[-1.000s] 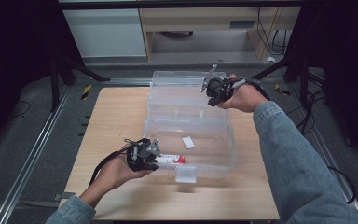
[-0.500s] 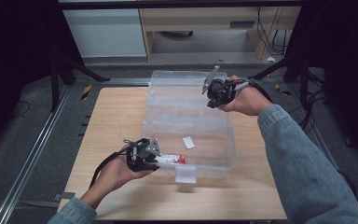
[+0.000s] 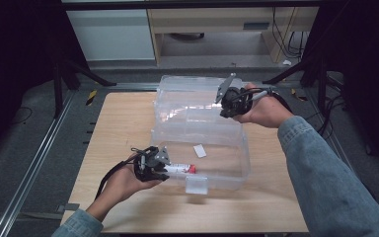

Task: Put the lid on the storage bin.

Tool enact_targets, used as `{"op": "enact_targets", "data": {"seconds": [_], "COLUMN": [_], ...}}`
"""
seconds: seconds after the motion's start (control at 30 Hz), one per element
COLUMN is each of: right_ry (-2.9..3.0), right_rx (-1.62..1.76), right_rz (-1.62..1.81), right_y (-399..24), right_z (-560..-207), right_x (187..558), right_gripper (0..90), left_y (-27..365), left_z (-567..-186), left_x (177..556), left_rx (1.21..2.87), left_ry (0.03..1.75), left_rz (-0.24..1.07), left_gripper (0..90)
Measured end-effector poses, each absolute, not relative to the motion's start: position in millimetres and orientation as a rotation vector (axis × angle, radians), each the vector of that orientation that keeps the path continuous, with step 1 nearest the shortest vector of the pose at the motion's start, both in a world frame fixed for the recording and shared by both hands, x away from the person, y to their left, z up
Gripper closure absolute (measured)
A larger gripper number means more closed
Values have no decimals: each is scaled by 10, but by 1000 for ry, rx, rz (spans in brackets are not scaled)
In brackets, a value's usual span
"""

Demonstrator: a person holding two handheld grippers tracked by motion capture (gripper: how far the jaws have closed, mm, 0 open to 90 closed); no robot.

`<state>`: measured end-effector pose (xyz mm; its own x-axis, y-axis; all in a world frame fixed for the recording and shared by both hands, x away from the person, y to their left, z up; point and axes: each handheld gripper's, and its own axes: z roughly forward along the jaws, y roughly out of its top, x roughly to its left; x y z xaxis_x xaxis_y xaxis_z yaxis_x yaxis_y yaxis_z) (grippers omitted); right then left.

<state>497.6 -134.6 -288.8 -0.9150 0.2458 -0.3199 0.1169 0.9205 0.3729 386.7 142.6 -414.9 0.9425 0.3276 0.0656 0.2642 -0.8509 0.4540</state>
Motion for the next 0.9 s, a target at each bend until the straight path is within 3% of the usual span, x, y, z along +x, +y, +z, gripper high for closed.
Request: {"op": "enact_targets", "data": {"seconds": [0.9], "right_ry": [2686], "right_rx": [236], "right_rz": [559], "right_y": [-1400], "right_z": [-2870], "right_x": [4605], "right_gripper": [900], "left_y": [1399], "left_z": [-4157], "left_x": [3850], "left_rx": [2660], "left_ry": [426], "left_rz": [220], "left_gripper": [739]}}
